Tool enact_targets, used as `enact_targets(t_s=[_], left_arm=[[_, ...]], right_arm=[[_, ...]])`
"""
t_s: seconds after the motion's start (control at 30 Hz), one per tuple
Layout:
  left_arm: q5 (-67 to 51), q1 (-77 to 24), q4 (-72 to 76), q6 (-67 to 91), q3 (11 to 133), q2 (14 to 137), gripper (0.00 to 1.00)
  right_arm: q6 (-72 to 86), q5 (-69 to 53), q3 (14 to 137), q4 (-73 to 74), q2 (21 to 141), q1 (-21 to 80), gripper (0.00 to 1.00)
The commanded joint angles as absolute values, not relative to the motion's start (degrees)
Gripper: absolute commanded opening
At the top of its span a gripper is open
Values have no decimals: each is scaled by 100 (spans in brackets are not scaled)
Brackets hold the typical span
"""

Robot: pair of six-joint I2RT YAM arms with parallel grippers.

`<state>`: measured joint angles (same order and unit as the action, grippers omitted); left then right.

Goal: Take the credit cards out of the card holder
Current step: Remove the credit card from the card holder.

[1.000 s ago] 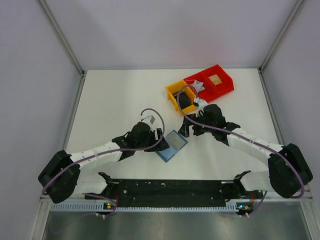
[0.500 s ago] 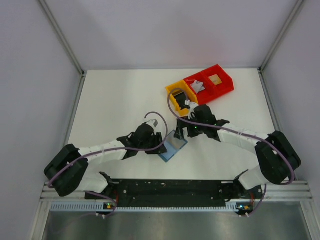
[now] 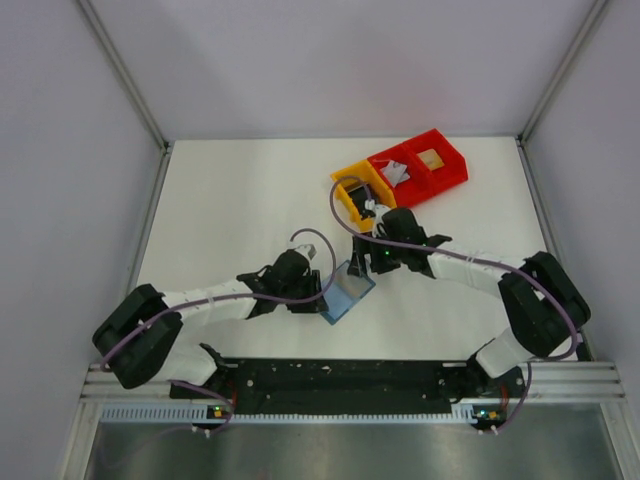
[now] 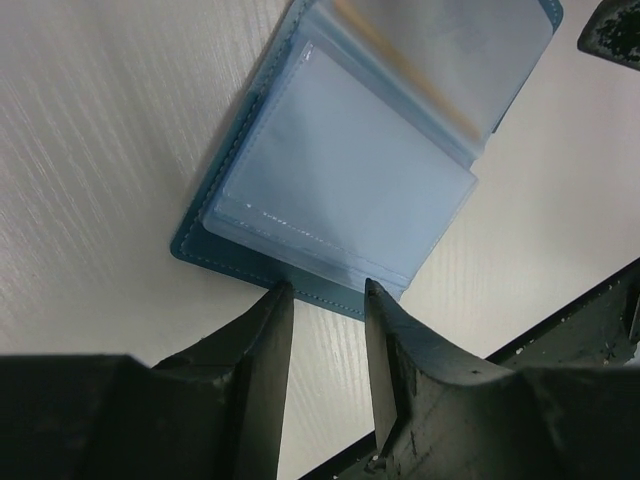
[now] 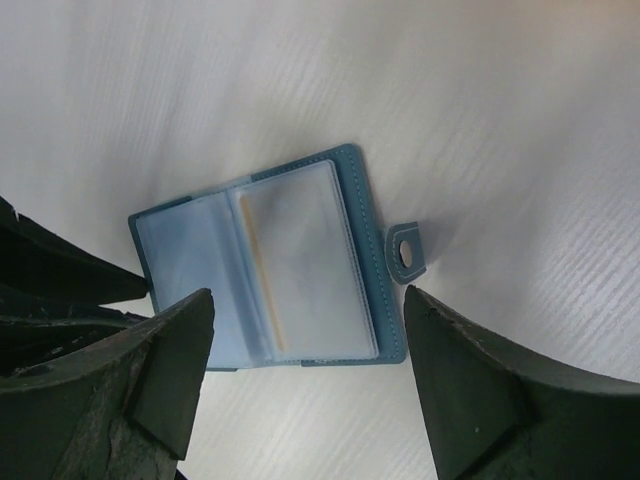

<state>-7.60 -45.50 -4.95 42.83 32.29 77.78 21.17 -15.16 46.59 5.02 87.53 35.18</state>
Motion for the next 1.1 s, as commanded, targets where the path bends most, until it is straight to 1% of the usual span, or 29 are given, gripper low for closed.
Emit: enact_targets(t_s=[0.0, 0.2, 0.43, 0.57, 0.7, 0.8, 0.87, 0.9, 0.97, 1.07], left_arm=[[-642, -4570, -571, 4157, 3296, 7884, 39], [-580, -4562, -650, 4131, 3340, 7928, 37], [-501, -4562, -791, 4113, 3393, 7928, 35], [-492, -4570, -791, 4104, 3401, 7945, 35], [-492, -4562, -791, 4104, 3410, 7954, 34], [-483, -4570, -791, 4104, 3401, 7972, 34], [-483, -4570, -791, 4113, 3401, 7963, 34], [-483, -4570, -791, 4113, 3401, 7963, 34], [-475, -4562, -808, 4105, 3393, 7954, 34], [-475, -4562, -800, 4105, 3393, 7945, 34]], right_arm=[[2057, -1644, 5053, 439, 8885, 3709, 72], [2004, -1451, 5203, 545, 9149, 3823, 63], [1837, -1152, 5300, 1019, 9457, 3893, 61], [1793, -1274, 5300, 1072, 9510, 3929, 59], [1775, -1406, 5308, 1099, 9440, 3946, 45], [1767, -1494, 5344, 1125, 9361, 3946, 35], [1767, -1503, 5361, 1142, 9255, 3955, 27], [1775, -1503, 5361, 1160, 9211, 3955, 25], [1775, -1520, 5361, 1178, 9089, 3955, 23], [1767, -1564, 5370, 1222, 8895, 3973, 22]])
